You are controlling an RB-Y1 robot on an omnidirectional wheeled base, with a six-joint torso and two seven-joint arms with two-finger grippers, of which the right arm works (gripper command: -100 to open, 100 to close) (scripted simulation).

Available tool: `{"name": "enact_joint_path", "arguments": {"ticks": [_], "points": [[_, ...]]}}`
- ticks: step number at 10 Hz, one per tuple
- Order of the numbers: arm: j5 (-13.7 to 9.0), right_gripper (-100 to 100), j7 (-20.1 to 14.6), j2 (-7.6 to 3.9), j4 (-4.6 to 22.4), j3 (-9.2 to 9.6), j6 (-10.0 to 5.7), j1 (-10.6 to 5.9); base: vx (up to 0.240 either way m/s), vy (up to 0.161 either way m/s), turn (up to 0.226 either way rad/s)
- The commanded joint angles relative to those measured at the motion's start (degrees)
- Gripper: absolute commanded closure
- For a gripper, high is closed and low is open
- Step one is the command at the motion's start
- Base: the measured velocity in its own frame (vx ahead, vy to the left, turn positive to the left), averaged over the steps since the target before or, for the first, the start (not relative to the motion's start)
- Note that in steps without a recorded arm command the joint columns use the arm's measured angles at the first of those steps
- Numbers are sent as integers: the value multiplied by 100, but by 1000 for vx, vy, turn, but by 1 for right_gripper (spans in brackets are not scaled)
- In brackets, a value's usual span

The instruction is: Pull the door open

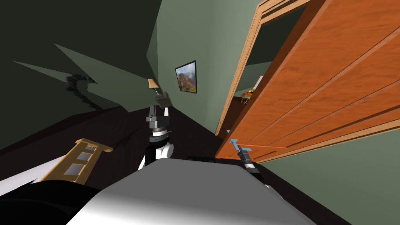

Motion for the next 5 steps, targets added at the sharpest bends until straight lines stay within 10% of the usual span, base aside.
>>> {"name": "enact_joint_path", "arguments": {"ticks": [1, 5], "points": [[2, 100, -31, -35, 57, 19, -126, 49, -139, -63, 150], [7, 100, -100, -113, 186, 61, -411, 159, -200, -62, 165]]}}
